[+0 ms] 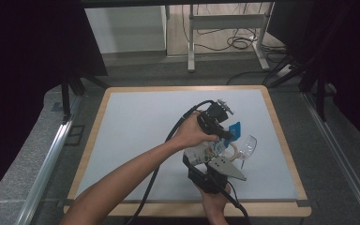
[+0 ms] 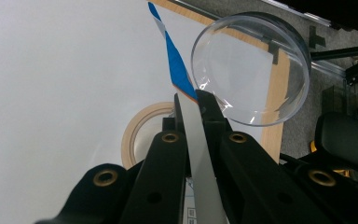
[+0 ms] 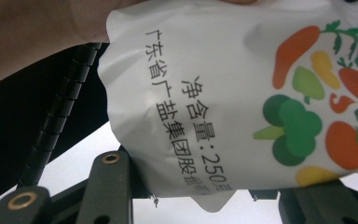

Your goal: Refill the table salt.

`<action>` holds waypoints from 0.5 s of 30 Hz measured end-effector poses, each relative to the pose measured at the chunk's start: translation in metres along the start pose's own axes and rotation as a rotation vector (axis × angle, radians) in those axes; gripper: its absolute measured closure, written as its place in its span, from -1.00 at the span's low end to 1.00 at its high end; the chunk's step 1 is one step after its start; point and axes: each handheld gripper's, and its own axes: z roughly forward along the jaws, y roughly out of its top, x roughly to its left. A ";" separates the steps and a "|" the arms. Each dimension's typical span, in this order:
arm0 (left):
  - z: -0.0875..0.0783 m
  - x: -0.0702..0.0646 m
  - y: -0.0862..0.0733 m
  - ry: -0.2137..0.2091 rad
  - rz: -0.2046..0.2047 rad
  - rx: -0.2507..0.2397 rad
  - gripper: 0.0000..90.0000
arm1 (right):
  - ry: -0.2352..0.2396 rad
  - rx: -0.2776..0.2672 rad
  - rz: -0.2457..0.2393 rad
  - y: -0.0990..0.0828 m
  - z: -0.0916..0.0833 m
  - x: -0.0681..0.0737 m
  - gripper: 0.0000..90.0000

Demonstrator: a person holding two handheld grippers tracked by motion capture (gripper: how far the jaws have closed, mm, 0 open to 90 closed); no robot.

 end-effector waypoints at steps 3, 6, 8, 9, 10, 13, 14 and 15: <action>0.000 -0.001 0.000 0.000 -0.001 -0.002 1.00 | 0.002 0.000 0.005 0.000 0.000 0.000 0.19; 0.000 -0.001 0.001 0.003 0.000 0.002 1.00 | -0.001 -0.002 0.001 0.001 -0.001 0.000 0.19; -0.001 -0.002 0.001 0.004 -0.001 0.001 1.00 | -0.001 -0.003 0.002 0.001 -0.001 0.000 0.19; -0.001 -0.002 0.001 0.004 -0.001 0.001 1.00 | 0.000 -0.004 0.003 0.001 -0.001 0.000 0.19; -0.001 -0.002 0.001 0.004 0.000 0.002 1.00 | 0.000 -0.004 0.003 0.001 -0.001 0.000 0.19; -0.001 -0.002 0.001 0.005 0.000 0.002 1.00 | 0.000 -0.005 0.001 0.001 -0.001 0.000 0.19; -0.001 -0.002 0.001 0.005 -0.001 0.002 1.00 | 0.001 -0.004 0.002 0.001 -0.001 0.000 0.19; -0.001 -0.001 0.001 0.005 -0.001 0.003 1.00 | 0.001 -0.004 0.002 0.001 -0.001 0.000 0.19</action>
